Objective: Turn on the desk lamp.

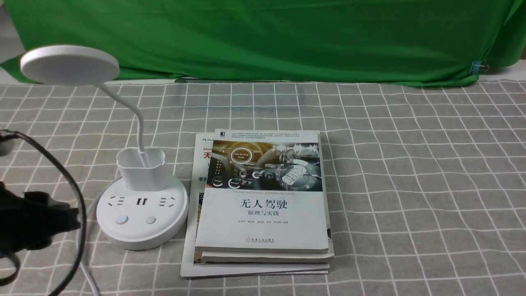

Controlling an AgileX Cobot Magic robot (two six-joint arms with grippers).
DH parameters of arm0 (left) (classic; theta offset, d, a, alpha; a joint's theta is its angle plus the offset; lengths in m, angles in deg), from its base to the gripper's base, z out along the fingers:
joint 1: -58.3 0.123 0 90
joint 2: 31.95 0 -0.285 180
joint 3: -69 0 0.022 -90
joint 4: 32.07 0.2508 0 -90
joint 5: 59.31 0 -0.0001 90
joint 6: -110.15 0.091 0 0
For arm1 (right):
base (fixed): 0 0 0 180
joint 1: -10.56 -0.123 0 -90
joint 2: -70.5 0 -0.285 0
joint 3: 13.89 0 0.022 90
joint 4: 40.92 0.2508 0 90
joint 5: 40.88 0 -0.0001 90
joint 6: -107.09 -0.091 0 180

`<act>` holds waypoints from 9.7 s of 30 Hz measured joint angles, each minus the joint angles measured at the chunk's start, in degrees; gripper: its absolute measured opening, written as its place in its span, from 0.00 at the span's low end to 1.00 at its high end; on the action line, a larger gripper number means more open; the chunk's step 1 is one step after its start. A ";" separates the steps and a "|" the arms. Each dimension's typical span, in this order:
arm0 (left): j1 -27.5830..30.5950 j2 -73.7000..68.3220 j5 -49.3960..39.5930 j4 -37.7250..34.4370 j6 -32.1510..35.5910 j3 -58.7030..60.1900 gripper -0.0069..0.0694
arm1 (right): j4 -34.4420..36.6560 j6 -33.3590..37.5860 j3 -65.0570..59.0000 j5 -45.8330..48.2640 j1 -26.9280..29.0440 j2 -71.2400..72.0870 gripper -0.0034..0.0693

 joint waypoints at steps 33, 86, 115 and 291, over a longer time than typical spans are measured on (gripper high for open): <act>-14.76 -28.56 14.08 9.53 -4.16 -7.84 0.11 | 0.00 0.00 0.00 0.05 0.00 0.00 0.38; -14.76 -32.61 15.62 9.31 -4.22 -8.36 0.11 | 0.00 0.00 0.00 0.05 0.00 0.00 0.38; -14.76 -32.94 17.88 9.31 -4.22 -8.36 0.11 | 0.00 0.00 0.00 0.05 0.00 0.00 0.38; 1.16 55.35 17.35 3.78 4.55 32.22 0.12 | 0.00 -1.34 0.00 0.05 0.00 0.00 0.38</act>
